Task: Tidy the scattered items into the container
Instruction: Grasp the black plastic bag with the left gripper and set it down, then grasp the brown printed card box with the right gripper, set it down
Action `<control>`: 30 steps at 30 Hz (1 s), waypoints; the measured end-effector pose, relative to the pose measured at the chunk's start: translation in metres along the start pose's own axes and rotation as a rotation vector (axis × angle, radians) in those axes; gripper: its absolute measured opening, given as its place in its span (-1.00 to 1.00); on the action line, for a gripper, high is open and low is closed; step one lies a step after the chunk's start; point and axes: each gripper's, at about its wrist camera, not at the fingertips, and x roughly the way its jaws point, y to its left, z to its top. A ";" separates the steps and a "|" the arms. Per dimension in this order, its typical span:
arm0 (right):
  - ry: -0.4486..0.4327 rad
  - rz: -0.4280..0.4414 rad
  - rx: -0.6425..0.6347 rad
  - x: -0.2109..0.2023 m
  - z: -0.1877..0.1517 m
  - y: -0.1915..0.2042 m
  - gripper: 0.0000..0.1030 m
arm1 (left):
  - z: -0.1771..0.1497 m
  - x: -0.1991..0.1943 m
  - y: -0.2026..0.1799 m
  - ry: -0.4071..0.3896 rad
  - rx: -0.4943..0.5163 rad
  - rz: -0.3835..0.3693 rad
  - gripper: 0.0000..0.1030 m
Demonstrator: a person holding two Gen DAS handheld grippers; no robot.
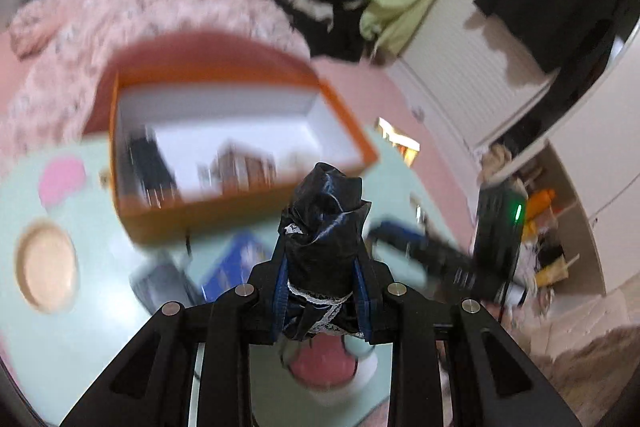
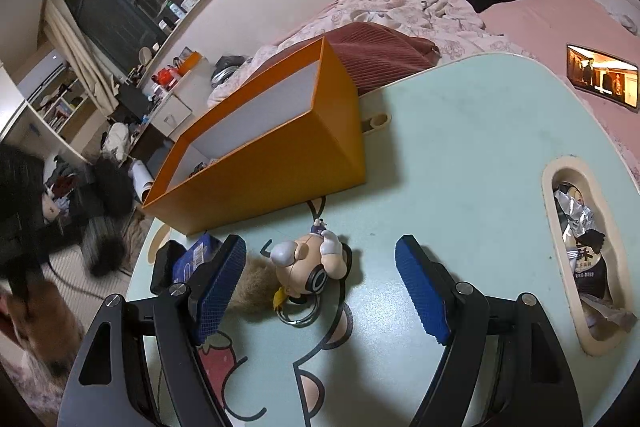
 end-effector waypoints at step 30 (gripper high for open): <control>0.435 -0.015 -0.248 0.111 0.095 0.120 0.49 | -0.048 -0.017 0.035 -0.171 -0.085 0.100 0.46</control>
